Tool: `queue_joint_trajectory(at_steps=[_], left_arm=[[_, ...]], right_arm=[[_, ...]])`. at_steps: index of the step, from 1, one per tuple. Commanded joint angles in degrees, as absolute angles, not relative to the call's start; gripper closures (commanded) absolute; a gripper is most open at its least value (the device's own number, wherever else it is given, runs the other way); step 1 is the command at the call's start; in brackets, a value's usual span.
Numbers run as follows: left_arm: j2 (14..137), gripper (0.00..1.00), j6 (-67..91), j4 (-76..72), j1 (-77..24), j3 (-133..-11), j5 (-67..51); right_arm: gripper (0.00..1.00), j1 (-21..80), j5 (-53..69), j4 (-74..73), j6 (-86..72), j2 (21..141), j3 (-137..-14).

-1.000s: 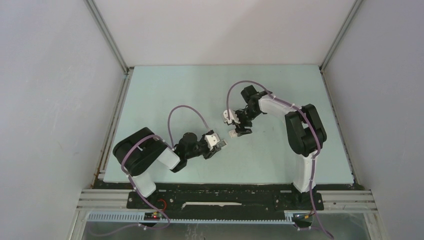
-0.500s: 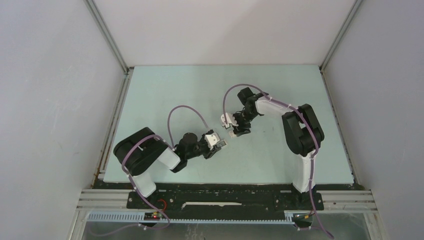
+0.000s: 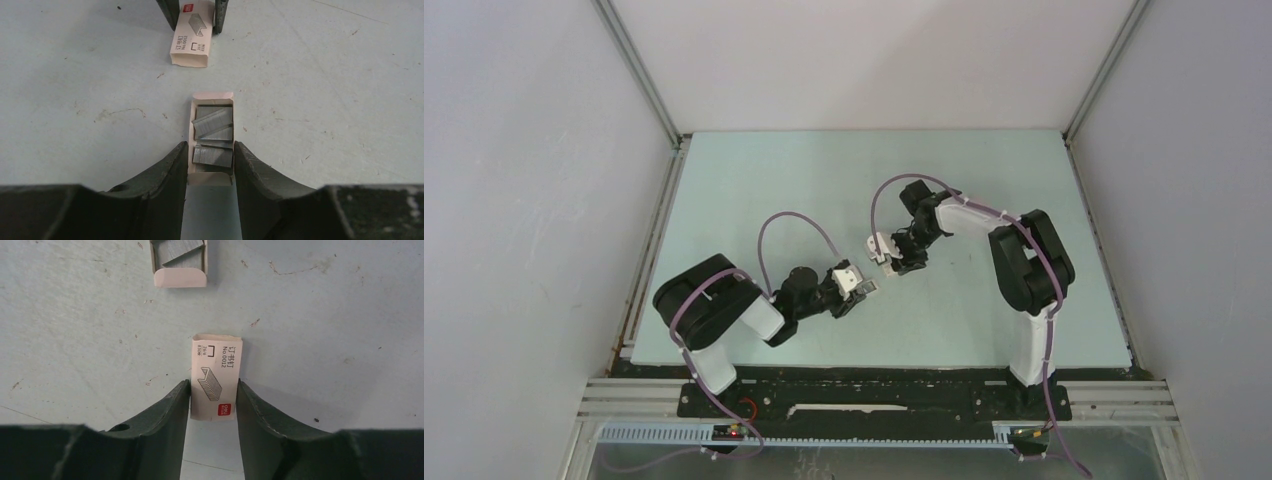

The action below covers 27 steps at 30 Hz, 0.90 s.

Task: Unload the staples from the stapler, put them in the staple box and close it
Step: Close the staple box at the center of the board.

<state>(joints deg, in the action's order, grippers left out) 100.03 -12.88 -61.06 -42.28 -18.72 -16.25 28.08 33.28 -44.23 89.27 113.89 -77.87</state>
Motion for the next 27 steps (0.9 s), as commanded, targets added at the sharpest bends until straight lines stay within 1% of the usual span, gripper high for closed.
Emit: queue_joint_trajectory(at_steps=[1, 11, 22, 27], left_arm=[[100.98, 0.56, -12.57, -60.90, -42.75, -16.72, -14.25], [101.03, 0.56, -12.46, -61.73, -43.30, -16.56, -13.58], [101.60, 0.56, -11.26, -64.12, -43.76, -15.89, -13.28], [101.72, 0.55, -10.27, -65.49, -43.81, -15.46, -13.15]], right_arm=[[0.53, 28.95, 32.20, -44.67, 90.77, 111.54, -76.18], [0.59, 31.29, 31.21, -43.70, 88.88, 108.67, -72.81], [0.59, 33.77, 30.88, -40.25, 84.40, 106.44, -70.07], [0.57, 34.92, 29.54, -37.31, 80.18, 106.31, -69.68]])
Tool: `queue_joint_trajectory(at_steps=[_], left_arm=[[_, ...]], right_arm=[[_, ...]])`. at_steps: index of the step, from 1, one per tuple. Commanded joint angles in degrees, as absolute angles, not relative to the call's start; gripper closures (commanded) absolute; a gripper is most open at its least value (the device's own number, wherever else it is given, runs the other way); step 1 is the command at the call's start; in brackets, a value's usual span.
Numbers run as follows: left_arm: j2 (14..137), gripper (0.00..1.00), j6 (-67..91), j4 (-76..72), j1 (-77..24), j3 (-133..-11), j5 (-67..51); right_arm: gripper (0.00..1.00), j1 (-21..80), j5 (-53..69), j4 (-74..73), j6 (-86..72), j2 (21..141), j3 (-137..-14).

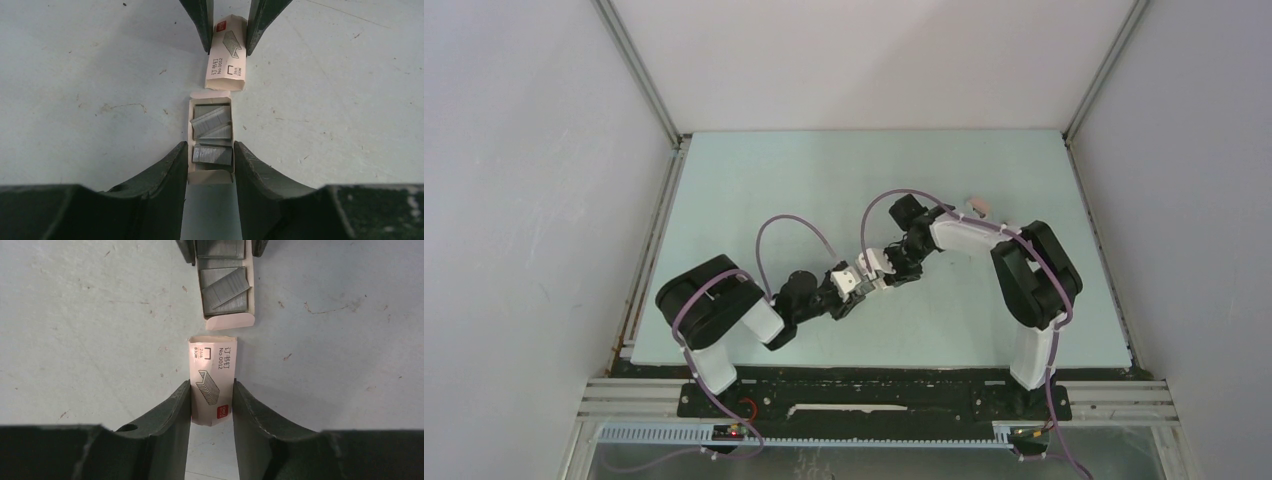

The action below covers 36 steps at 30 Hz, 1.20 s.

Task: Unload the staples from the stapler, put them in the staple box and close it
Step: Close the staple box at the center of the board.

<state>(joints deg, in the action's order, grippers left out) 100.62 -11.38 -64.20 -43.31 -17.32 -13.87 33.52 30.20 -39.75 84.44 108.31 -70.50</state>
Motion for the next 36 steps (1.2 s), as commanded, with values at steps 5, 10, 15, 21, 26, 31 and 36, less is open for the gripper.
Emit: queue_joint_trajectory(at_steps=[5, 10, 15, 21, 26, 31, 36], left_arm=[[101.80, 0.48, -8.86, -69.50, -43.85, -13.79, -11.47], [99.09, 0.36, -6.74, -72.42, -43.78, -11.78, -9.71], [92.14, 0.30, -5.89, -69.79, -43.77, -10.77, -9.30], [80.23, 0.27, -4.14, -57.28, -43.90, -11.96, -5.90], [67.69, 0.24, -1.06, -46.15, -43.82, -12.14, -0.73], [55.51, 0.23, 4.71, -35.46, -43.71, -12.66, 4.41], [43.26, 0.19, 13.43, -29.91, -43.52, -9.60, 10.09]], right_arm=[[0.49, 34.79, 28.74, -35.70, 76.65, 105.73, -69.63], [0.35, 33.40, 30.26, -34.81, 73.56, 103.12, -68.80], [0.27, 32.44, 32.19, -35.15, 71.41, 99.68, -67.67], [0.24, 31.43, 35.21, -37.39, 68.18, 96.08, -67.10], [0.23, 31.13, 35.82, -39.14, 63.53, 92.96, -66.75], [0.24, 30.33, 38.65, -40.18, 56.39, 89.60, -66.65], [0.24, 29.04, 41.62, -39.62, 51.48, 86.13, -64.85]])
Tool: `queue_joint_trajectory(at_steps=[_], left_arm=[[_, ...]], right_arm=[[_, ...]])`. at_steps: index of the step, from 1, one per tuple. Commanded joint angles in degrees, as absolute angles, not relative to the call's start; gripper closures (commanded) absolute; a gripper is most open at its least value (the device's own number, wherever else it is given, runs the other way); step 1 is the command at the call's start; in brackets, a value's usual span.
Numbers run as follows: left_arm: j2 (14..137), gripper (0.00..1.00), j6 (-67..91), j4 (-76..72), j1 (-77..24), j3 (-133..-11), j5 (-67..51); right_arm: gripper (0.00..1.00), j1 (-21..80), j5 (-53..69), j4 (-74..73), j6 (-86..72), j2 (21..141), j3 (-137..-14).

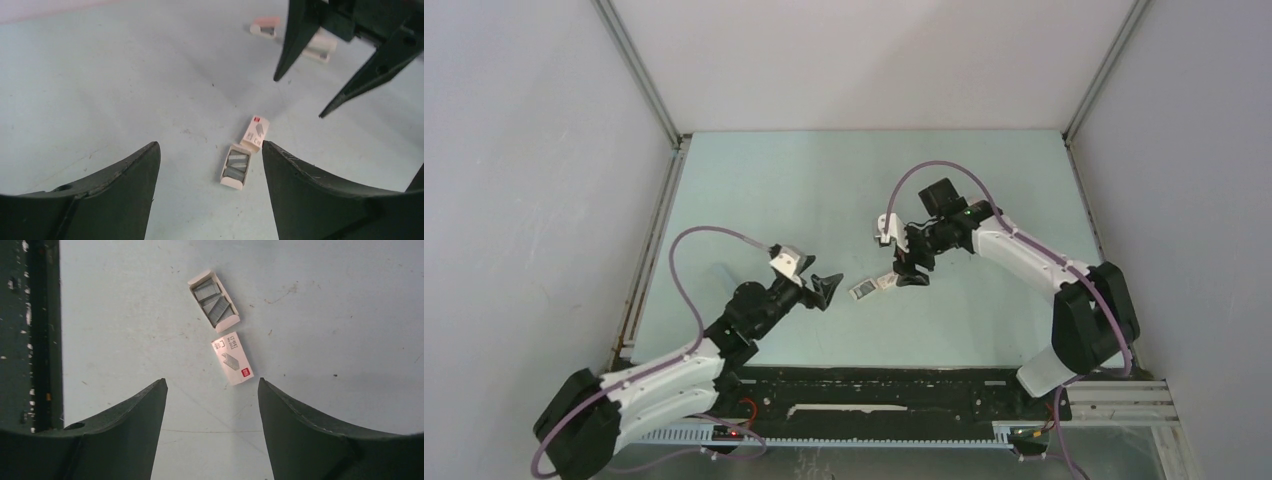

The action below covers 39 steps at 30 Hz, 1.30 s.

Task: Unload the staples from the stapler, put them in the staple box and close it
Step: Close the staple box at the center of the board.

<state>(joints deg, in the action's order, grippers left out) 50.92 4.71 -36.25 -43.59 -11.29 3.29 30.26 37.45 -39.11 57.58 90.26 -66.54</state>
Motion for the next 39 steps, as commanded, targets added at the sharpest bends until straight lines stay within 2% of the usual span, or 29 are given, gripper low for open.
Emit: queue_joint_trajectory(at_steps=[1, 6, 10, 13, 21, 26, 28, 39], left_arm=[[41.01, 0.17, 15.55, -29.00, -43.45, -8.78, 11.39], [29.14, 0.01, 27.74, -21.05, -43.10, -5.00, 19.09], [22.34, 0.00, 35.44, -14.81, -42.24, -3.93, 19.75], [22.13, 0.00, 40.57, -14.22, -41.32, -3.34, 17.38], [35.87, 0.08, 55.89, -27.98, -40.14, -0.31, 12.80], [46.76, 0.14, 58.83, -27.19, -39.81, -4.52, 9.10], [50.80, 0.20, 61.81, -27.14, -39.75, -5.51, 8.51], [68.79, 0.31, 66.06, -30.16, -39.23, -11.97, 3.20]], right_arm=[[0.24, 28.66, 42.39, -39.31, 50.67, 85.57, -64.26], [0.24, 26.10, 46.38, -36.99, 46.21, 84.55, -61.83], [0.24, 24.09, 47.17, -33.99, 37.63, 85.39, -61.87], [0.25, 22.44, 48.37, -31.03, 29.57, 87.47, -61.87], [0.28, 20.11, 50.15, -26.08, 14.88, 91.66, -61.13], [0.31, 19.86, 49.13, -20.86, 6.82, 93.56, -58.83], [0.33, 19.94, 47.22, -19.83, 4.30, 94.53, -58.78], [0.39, 20.77, 37.29, -17.67, -3.55, 100.22, -58.80]])
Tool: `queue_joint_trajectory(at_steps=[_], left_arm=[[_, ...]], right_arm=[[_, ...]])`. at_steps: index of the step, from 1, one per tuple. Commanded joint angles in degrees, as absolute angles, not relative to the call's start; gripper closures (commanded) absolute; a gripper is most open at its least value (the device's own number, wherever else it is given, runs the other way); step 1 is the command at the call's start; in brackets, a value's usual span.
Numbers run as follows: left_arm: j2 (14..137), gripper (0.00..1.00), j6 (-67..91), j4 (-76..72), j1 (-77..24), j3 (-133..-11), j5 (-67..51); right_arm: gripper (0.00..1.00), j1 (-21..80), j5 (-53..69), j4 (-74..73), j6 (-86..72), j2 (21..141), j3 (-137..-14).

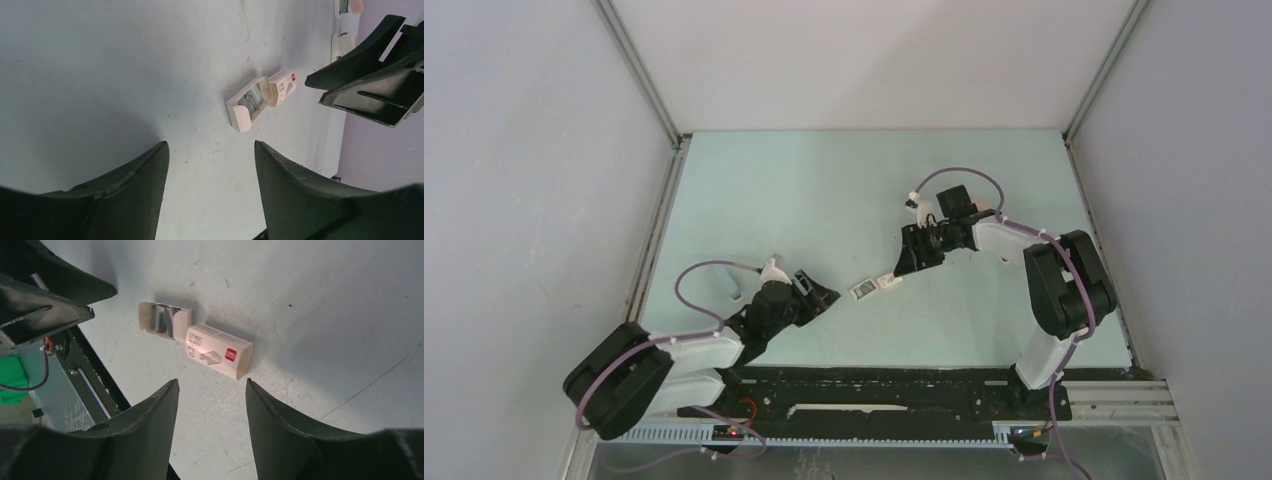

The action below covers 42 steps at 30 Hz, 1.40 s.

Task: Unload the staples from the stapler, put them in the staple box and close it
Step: Close the staple box at the center of the board.

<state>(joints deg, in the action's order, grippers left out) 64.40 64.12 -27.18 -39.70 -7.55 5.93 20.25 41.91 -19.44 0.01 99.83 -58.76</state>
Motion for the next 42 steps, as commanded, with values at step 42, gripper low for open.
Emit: queue_joint_trajectory(at_steps=[42], left_arm=[[90.75, 0.73, 62.22, -28.34, -36.91, -25.10, -10.46]], right_arm=[[0.60, 22.67, 35.89, -13.96, -8.83, 106.48, -58.77]])
